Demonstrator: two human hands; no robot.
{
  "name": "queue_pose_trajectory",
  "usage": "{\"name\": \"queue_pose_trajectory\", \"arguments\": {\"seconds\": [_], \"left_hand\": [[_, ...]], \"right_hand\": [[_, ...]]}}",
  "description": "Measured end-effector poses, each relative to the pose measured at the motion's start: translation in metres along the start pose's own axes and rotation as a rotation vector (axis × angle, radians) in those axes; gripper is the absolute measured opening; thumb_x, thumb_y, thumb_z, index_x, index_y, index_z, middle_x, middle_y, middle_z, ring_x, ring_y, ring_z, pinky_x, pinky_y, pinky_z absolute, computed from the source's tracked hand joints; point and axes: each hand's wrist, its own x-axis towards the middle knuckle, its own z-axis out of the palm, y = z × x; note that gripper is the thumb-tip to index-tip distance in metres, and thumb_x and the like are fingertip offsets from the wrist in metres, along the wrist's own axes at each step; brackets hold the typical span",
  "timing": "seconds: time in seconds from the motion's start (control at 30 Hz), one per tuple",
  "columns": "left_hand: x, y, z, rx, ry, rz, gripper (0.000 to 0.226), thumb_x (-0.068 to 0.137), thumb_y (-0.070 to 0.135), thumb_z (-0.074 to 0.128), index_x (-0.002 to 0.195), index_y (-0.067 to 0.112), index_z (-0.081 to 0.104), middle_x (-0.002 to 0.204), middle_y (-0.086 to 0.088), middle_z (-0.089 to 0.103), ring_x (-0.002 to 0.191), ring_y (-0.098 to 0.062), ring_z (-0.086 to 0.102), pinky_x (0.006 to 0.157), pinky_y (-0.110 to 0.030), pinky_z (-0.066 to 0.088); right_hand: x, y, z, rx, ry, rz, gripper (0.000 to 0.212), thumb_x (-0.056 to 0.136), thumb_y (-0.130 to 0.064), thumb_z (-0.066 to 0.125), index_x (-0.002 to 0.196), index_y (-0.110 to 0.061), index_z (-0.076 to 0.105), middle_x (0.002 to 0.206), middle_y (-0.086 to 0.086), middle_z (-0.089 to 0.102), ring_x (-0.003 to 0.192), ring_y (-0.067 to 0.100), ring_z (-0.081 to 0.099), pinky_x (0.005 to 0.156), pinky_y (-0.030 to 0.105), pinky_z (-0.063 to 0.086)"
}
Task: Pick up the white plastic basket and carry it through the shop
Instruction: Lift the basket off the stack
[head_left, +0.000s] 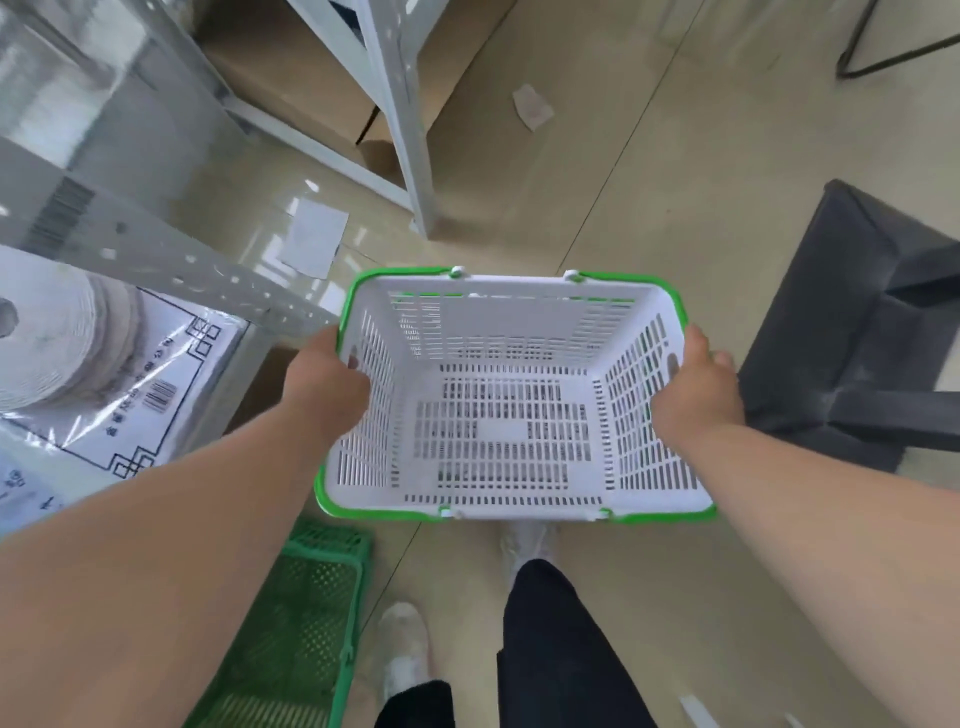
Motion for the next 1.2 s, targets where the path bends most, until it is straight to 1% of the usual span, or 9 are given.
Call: {"name": "queue_pose_trajectory", "arguments": {"seconds": [0.33,0.43,0.5,0.6,0.73,0.83,0.97,1.07,1.2], "left_hand": [[0.023,0.028,-0.003,0.054,-0.033,-0.038,0.021,0.091,0.011,0.053,0.108,0.021,0.062,0.088,-0.002,0.068,0.085,-0.034,0.068,0.076,-0.040,0.054],[0.030,0.024,0.018,0.135,-0.095,-0.092,0.031,0.089,0.004,0.053,0.116,0.017,0.056,0.100,-0.011,0.068,0.091,-0.039,0.066,0.081,-0.044,0.057],[0.037,0.015,0.035,0.182,-0.127,-0.119,0.040,0.090,0.001,0.050,0.127,0.016,0.050,0.105,-0.016,0.067,0.093,-0.041,0.066,0.084,-0.049,0.059],[0.050,-0.002,0.064,0.215,-0.143,-0.137,0.050,0.093,-0.001,0.047,0.138,0.020,0.045,0.106,-0.015,0.064,0.091,-0.040,0.064,0.080,-0.045,0.056],[0.069,-0.019,0.092,0.202,-0.099,-0.150,0.038,0.091,0.000,0.049,0.121,0.023,0.053,0.090,-0.004,0.058,0.087,-0.034,0.057,0.076,-0.040,0.048],[0.075,-0.026,0.106,0.219,-0.130,-0.149,0.038,0.090,0.006,0.053,0.125,0.023,0.054,0.101,-0.004,0.062,0.090,-0.035,0.061,0.078,-0.039,0.050],[0.083,-0.033,0.118,0.179,-0.158,-0.183,0.037,0.093,0.007,0.055,0.125,0.023,0.045,0.110,-0.009,0.069,0.093,-0.038,0.067,0.079,-0.045,0.057],[0.082,-0.034,0.117,0.195,-0.176,-0.198,0.048,0.095,0.008,0.053,0.137,0.026,0.040,0.112,-0.011,0.070,0.096,-0.039,0.069,0.082,-0.050,0.059],[0.062,-0.024,0.098,0.179,-0.197,-0.239,0.050,0.095,0.002,0.052,0.137,0.025,0.039,0.105,-0.008,0.066,0.090,-0.036,0.067,0.080,-0.050,0.060]], "right_hand": [[0.040,-0.023,-0.019,0.054,-0.068,0.018,0.062,0.086,-0.015,0.048,0.145,-0.031,0.034,0.120,0.013,0.054,0.106,0.040,0.060,0.084,0.044,0.053],[0.052,-0.009,0.006,0.088,-0.136,0.077,0.049,0.083,-0.016,0.050,0.130,-0.022,0.040,0.110,0.011,0.062,0.090,0.037,0.063,0.074,0.041,0.054],[0.058,0.002,0.026,0.100,-0.175,0.106,0.049,0.088,-0.011,0.053,0.135,-0.017,0.040,0.110,0.011,0.064,0.087,0.034,0.060,0.071,0.037,0.048],[0.069,0.018,0.059,0.083,-0.180,0.089,0.063,0.086,-0.014,0.057,0.145,-0.015,0.036,0.123,0.013,0.062,0.100,0.036,0.061,0.080,0.040,0.050],[0.083,0.022,0.096,-0.002,-0.220,0.075,0.095,0.089,-0.018,0.064,0.165,-0.014,0.006,0.153,0.020,0.038,0.136,0.039,0.045,0.105,0.043,0.042],[0.086,0.018,0.109,0.003,-0.207,0.109,0.104,0.092,-0.021,0.065,0.166,-0.022,-0.007,0.162,0.017,0.027,0.146,0.037,0.034,0.109,0.042,0.039],[0.096,0.025,0.121,0.269,-0.185,0.249,0.096,0.092,-0.011,0.057,0.163,-0.046,0.003,0.129,-0.003,0.059,0.104,0.030,0.064,0.082,0.031,0.047],[0.101,0.028,0.117,0.269,-0.175,0.215,0.072,0.091,-0.011,0.057,0.151,-0.039,0.031,0.110,-0.004,0.066,0.098,0.029,0.066,0.079,0.031,0.047],[0.094,0.020,0.093,0.262,-0.164,0.193,0.070,0.089,-0.010,0.051,0.150,-0.040,0.032,0.111,-0.001,0.069,0.093,0.030,0.067,0.079,0.035,0.055]]}}
